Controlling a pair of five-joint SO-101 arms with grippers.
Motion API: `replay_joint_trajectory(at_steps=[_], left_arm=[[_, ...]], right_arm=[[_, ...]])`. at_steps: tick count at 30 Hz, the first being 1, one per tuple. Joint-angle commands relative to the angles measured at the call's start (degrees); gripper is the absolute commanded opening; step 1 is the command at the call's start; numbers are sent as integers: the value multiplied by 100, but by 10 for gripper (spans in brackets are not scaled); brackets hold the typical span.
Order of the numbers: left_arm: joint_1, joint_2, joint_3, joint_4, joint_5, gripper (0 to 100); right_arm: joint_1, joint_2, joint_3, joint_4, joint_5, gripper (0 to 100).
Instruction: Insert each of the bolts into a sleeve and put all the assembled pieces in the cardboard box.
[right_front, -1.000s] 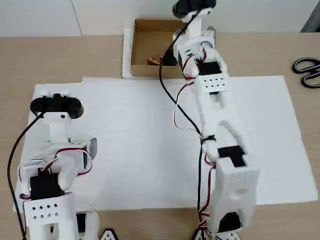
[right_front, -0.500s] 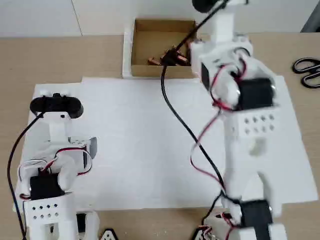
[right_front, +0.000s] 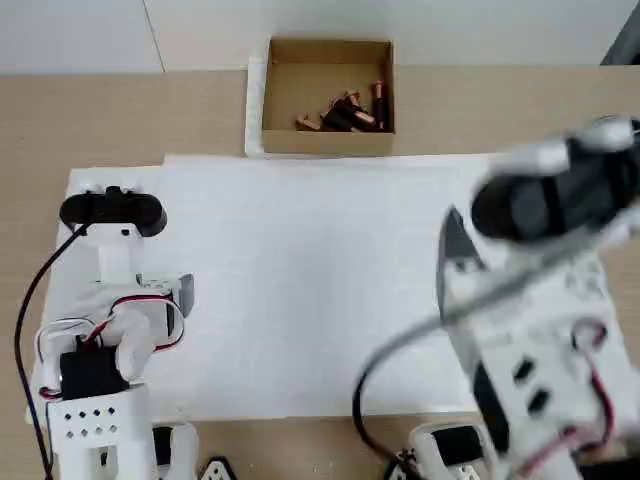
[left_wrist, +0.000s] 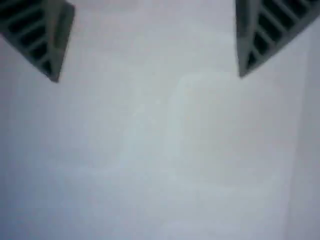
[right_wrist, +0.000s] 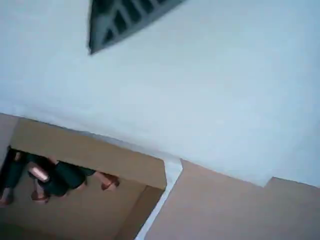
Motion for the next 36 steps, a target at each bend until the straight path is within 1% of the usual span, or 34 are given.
replay_joint_trajectory(at_steps=[1, 5, 10, 12, 14, 18, 23, 30, 36], left_arm=[[-9, -79, -215, -97, -26, 221], [0, -79, -215, -220, -26, 221], [0, -79, -207, -475, -35, 221], [0, -79, -92, -607, -35, 221], [0, -79, 154, -809, -35, 221], [-9, -79, 699, -1204, -35, 221], [0, -79, 1033, -1530, -26, 221], [0, -79, 1684, -2136, -18, 220], [0, -79, 1789, -2207, -18, 220]], right_arm=[[13, -1270, 1363, -75, 26, 325], [22, -2703, 3279, -620, 35, 325], [22, -4374, 5714, -1903, 70, 325], [22, -4919, 6497, -2404, 70, 325], [13, -5086, 7174, -2607, 70, 325], [13, -4989, 7903, -2703, 62, 325], [13, -5033, 8457, -3108, 62, 325], [13, -5033, 9222, -3143, 62, 325], [13, -5033, 9415, -3336, 62, 325]])
